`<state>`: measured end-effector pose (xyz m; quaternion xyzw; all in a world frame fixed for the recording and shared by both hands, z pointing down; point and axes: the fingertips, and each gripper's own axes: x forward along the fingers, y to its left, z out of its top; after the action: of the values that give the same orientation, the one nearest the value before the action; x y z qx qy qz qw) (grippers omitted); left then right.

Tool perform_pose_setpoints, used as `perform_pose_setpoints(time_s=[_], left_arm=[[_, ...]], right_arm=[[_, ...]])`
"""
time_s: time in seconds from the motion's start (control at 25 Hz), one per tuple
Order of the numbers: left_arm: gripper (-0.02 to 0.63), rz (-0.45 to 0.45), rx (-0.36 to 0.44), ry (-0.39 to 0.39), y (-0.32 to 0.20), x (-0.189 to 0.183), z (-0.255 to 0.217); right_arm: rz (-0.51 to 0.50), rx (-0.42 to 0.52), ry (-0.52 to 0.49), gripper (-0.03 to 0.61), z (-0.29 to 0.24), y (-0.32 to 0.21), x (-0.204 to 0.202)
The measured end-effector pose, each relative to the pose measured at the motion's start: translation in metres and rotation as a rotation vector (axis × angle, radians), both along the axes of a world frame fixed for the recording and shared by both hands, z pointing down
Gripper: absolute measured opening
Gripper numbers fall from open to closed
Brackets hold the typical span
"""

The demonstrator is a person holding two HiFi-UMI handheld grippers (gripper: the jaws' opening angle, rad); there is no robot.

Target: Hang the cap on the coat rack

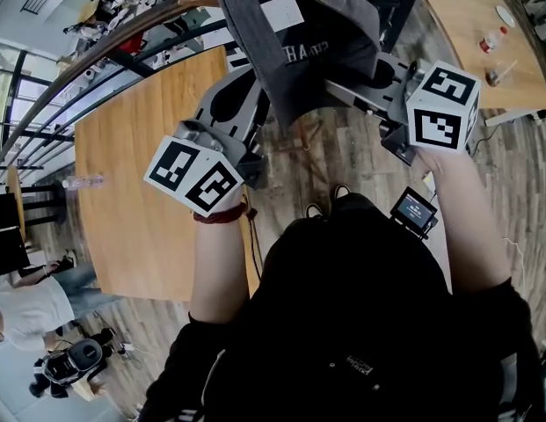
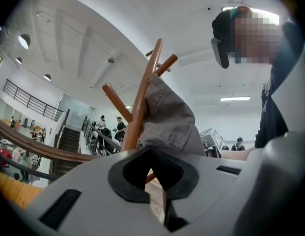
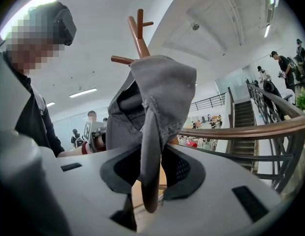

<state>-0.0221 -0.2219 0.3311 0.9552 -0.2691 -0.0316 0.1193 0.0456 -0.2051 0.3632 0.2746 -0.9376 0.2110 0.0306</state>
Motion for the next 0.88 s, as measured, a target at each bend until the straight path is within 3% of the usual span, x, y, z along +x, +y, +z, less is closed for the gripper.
perform_pose_setpoints(time_s=[0.36,0.56,0.68,0.88], left_arm=[[0.003,-0.006,-0.014,-0.009,0.021,0.034,0.035],[0.003,-0.092,-0.039,-0.013,0.009,0.002,0.042],[0.003,-0.102,-0.040,-0.015,0.008,-0.003,0.051],[0.003,-0.105,-0.110,-0.071,0.014,-0.019,0.091]], right_arm=[[0.049,-0.026,-0.033,0.203,0.029,0.018,0.041],[0.144,-0.035,-0.020,0.252,0.029,0.008,0.043],[0.185,-0.045,-0.018,0.255,0.035,0.006,0.053],[0.227,-0.120,0.005,0.256,0.069,0.012,0.067]])
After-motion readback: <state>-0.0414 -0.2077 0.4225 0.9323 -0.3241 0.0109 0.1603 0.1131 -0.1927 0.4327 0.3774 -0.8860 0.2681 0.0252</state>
